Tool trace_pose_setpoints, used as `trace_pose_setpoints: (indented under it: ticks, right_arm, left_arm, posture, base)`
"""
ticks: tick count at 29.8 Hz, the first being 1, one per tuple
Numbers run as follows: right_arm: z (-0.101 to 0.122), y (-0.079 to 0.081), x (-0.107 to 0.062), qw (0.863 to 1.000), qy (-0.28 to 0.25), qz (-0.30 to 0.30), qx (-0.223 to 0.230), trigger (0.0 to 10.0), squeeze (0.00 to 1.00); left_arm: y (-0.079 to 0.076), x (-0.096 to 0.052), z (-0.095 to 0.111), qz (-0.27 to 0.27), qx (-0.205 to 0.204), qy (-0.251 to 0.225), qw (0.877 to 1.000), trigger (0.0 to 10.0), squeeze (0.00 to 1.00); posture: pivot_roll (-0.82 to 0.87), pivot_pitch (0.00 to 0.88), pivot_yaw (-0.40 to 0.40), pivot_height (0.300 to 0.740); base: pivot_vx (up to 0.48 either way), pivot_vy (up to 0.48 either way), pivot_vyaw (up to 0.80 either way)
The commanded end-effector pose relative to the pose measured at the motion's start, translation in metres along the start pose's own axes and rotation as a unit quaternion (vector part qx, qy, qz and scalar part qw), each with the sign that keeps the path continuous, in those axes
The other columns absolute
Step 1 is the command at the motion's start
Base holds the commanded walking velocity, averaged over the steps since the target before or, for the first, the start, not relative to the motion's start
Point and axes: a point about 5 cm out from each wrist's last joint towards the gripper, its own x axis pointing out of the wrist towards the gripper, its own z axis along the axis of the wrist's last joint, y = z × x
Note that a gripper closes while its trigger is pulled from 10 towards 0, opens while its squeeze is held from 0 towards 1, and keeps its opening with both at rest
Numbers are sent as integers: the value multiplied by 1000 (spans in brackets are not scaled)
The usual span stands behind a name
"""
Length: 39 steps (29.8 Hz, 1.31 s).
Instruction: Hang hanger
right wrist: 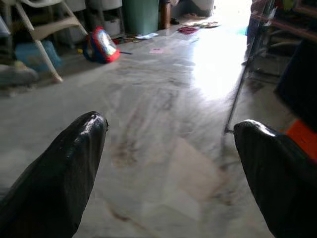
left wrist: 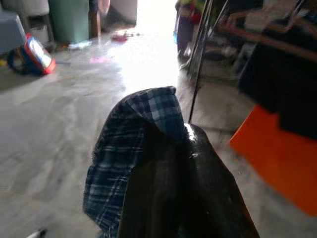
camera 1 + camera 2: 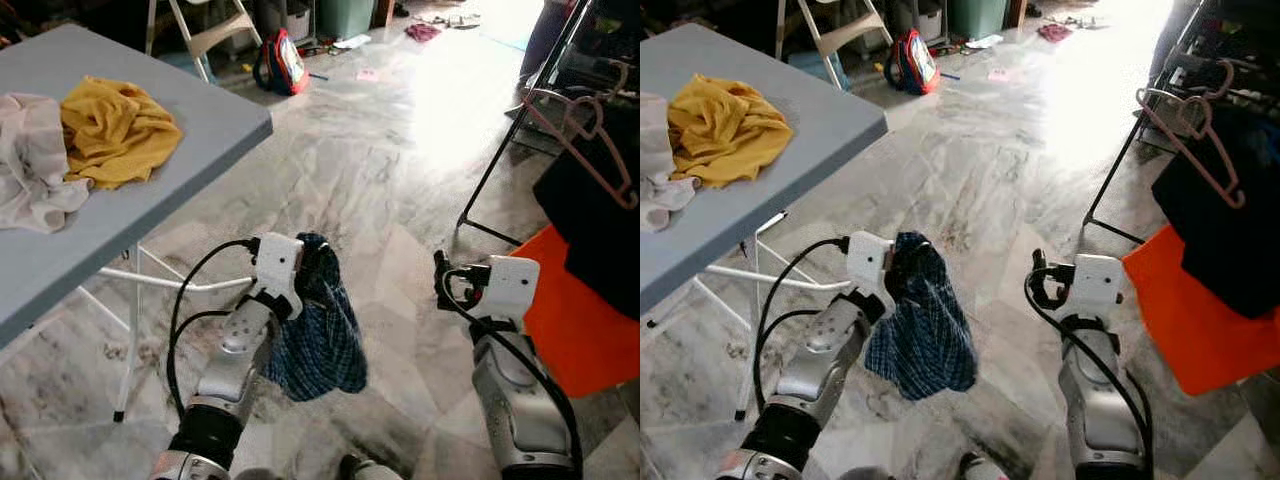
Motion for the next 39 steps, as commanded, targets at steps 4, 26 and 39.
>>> trace_pose_setpoints:
  ticks: [4, 26, 39]
  right_arm:
    - [2, -10, -1, 1000, -1, -13, -10, 10000, 0]
    - [1, -9, -2, 1000, 1, -10, -12, 10000, 0]
    - [-3, -4, -3, 1000, 10, 8, -14, 10000, 0]
  left_arm:
    - [-10, 5, 7, -18, 1, -15, 1000, 10000, 0]
    - [-6, 5, 0, 12, -7, 2, 1000, 10000, 0]
    - [-4, 4, -2, 10, -11, 5, 1000, 10000, 0]
  posture:
    - [-121, 166, 20, 740]
    - [-124, 168, 19, 740]
    - [-125, 163, 22, 740]
  base:
    - [281, 0, -800]
    - [184, 0, -576]
    - [0, 98, 0]
